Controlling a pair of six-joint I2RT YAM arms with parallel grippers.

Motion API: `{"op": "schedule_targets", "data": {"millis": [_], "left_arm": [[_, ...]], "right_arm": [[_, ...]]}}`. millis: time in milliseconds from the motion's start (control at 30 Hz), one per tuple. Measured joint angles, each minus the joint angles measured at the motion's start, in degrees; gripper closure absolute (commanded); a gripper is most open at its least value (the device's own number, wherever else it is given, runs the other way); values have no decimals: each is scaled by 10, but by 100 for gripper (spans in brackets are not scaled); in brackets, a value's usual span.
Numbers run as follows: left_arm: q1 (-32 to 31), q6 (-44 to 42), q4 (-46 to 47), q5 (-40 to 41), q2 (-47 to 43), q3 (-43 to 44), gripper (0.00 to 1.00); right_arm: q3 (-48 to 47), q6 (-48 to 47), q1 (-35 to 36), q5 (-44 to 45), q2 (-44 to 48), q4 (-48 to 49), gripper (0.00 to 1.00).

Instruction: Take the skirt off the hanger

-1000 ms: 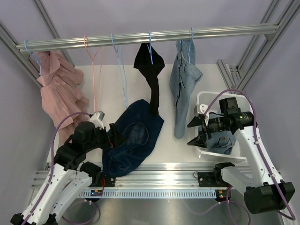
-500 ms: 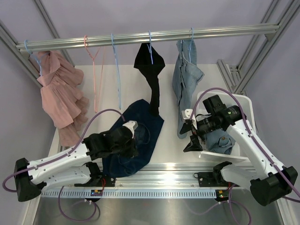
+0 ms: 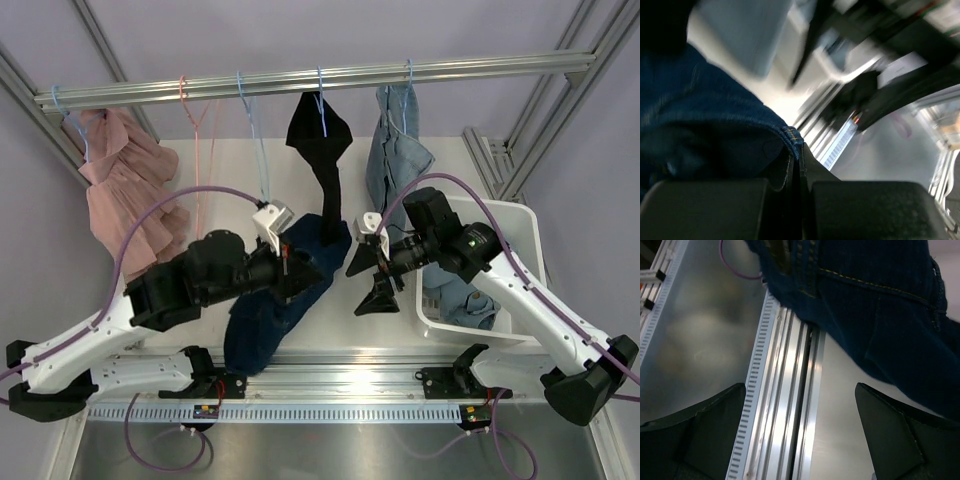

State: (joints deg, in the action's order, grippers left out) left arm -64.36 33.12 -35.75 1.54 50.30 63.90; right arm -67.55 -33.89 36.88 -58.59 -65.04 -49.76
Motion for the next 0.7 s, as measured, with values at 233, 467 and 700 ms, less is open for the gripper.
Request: {"op": "schedule_targets", "data": {"millis": [233, 467, 700], "left_arm": [[0, -56, 45, -19, 83, 179, 100], [3, -90, 46, -36, 158, 276, 100], [-1, -108, 90, -40, 177, 308, 100]], "right_arm": [[-38, 188, 21, 52, -35, 182, 1], [-52, 294, 16, 24, -62, 282, 3], [-52, 334, 19, -75, -63, 336, 63]]}}
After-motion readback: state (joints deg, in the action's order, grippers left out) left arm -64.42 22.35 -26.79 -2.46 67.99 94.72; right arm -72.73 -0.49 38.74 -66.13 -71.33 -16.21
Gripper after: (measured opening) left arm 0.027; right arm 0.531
